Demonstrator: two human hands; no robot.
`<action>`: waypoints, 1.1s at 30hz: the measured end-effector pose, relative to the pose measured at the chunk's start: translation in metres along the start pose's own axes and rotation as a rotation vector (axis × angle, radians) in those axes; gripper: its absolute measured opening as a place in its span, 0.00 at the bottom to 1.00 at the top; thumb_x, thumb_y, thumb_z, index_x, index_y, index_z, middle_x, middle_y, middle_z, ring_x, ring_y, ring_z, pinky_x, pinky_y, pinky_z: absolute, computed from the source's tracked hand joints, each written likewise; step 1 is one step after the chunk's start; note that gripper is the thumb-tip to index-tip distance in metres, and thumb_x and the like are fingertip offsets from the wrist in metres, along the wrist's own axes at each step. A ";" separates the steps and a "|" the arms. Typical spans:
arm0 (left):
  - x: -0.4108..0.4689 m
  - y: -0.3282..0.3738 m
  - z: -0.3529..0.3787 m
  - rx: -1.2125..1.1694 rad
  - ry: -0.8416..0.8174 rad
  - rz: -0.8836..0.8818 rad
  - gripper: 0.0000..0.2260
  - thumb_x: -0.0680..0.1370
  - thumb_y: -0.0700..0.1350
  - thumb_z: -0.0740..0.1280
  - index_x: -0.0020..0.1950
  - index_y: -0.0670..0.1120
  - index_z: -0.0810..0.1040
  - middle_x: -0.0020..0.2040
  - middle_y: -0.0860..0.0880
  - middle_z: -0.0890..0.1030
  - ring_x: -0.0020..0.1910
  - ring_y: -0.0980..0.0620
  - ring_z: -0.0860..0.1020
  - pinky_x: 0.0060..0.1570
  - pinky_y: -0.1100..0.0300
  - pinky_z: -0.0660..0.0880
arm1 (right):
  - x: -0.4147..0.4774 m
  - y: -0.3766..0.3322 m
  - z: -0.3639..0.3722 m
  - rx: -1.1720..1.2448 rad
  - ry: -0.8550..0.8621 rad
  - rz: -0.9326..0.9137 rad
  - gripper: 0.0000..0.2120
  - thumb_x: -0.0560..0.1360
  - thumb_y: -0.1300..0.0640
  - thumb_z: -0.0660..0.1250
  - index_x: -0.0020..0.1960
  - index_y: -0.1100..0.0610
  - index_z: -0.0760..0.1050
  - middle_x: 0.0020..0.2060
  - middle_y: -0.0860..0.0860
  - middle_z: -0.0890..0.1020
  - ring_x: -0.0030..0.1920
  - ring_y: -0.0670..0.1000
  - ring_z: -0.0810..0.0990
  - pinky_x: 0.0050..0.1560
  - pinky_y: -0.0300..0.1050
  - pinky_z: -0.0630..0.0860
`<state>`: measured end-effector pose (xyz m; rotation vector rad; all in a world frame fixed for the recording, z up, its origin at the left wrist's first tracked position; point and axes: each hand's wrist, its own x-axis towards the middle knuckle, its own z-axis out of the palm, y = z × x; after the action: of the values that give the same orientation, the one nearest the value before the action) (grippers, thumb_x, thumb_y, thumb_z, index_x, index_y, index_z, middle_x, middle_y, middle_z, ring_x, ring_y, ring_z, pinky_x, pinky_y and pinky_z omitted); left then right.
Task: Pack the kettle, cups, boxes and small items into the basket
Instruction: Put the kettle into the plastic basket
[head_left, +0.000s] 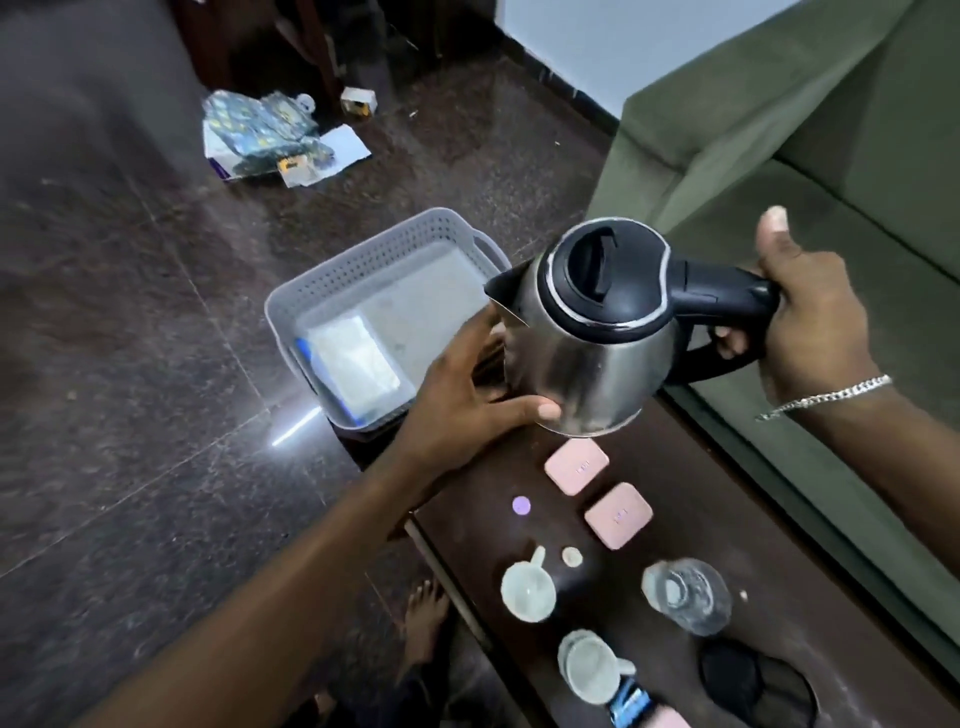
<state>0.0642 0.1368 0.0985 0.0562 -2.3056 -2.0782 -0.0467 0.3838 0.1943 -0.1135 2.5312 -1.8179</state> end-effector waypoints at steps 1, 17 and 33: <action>0.006 0.000 -0.014 0.003 0.012 0.005 0.44 0.68 0.43 0.84 0.79 0.54 0.66 0.72 0.55 0.76 0.73 0.56 0.73 0.60 0.49 0.82 | 0.008 -0.004 0.014 0.009 -0.012 -0.007 0.38 0.79 0.31 0.55 0.23 0.57 0.76 0.15 0.55 0.71 0.16 0.55 0.68 0.22 0.39 0.66; 0.106 -0.078 -0.161 0.003 0.047 -0.064 0.46 0.70 0.37 0.82 0.82 0.51 0.62 0.80 0.54 0.68 0.78 0.49 0.67 0.59 0.64 0.78 | 0.122 0.028 0.192 0.147 -0.149 0.065 0.34 0.81 0.37 0.57 0.23 0.55 0.74 0.14 0.50 0.71 0.15 0.48 0.68 0.19 0.35 0.63; 0.114 -0.126 -0.165 -0.002 0.088 -0.136 0.46 0.68 0.45 0.84 0.79 0.65 0.64 0.76 0.62 0.71 0.75 0.54 0.70 0.57 0.53 0.83 | 0.142 0.086 0.223 0.180 -0.207 0.128 0.32 0.85 0.48 0.59 0.25 0.61 0.70 0.16 0.51 0.71 0.16 0.50 0.68 0.21 0.39 0.63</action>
<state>-0.0408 -0.0462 -0.0090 0.3058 -2.3082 -2.0922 -0.1787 0.1895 0.0449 -0.1257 2.1755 -1.8675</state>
